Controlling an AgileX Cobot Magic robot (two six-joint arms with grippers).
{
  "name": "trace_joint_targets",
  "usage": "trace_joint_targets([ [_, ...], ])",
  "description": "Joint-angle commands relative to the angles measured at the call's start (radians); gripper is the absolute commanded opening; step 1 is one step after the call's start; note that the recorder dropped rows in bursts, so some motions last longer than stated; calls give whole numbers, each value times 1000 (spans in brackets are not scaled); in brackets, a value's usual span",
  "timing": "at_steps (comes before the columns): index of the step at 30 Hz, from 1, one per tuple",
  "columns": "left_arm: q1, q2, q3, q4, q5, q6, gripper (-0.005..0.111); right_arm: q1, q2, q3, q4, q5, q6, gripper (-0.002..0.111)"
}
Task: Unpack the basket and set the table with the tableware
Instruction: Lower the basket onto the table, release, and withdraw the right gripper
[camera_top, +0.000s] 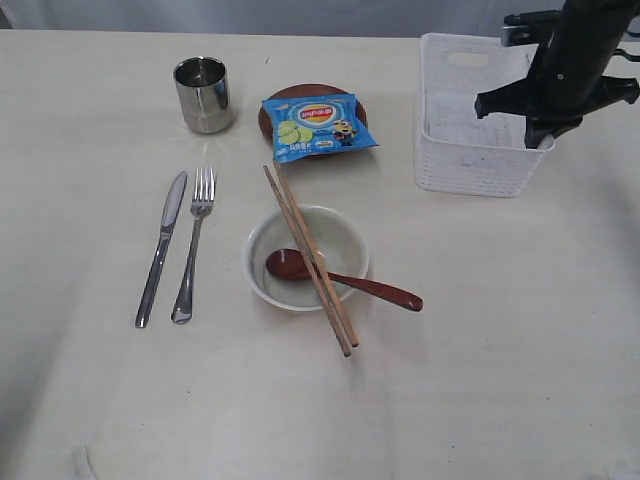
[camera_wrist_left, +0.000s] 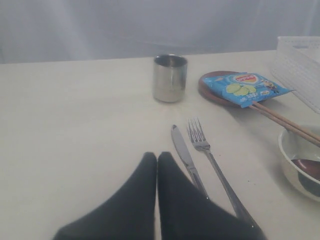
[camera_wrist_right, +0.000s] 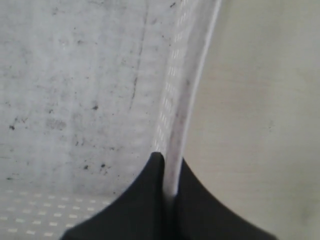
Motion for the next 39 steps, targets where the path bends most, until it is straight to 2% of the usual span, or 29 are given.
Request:
trace_joint_targets([
  [1, -6, -3, 3, 0, -2, 0, 0, 0, -33, 122, 80, -2, -56, -1],
  [9, -6, -3, 3, 0, -2, 0, 0, 51, -54, 147, 109, -42, -64, -1],
  [20, -6, -3, 3, 0, -2, 0, 0, 53, -54, 147, 70, -71, -14, 1],
  [22, -6, -3, 3, 0, -2, 0, 0, 53, -54, 145, 70, -71, -16, 8],
  [28, -6, -3, 3, 0, -2, 0, 0, 53, -79, 100, 39, -24, -16, 57],
  [29, -6, -3, 3, 0, -2, 0, 0, 53, -92, 80, 29, -2, -5, 61],
  [34, -6, -3, 3, 0, -2, 0, 0, 53, -207, 2, 24, 57, 11, 54],
  [37, -6, -3, 3, 0, -2, 0, 0, 53, -315, -11, 24, 63, 11, 44],
  [39, -6, -3, 3, 0, -2, 0, 0, 53, -391, -11, 27, 64, 7, 34],
])
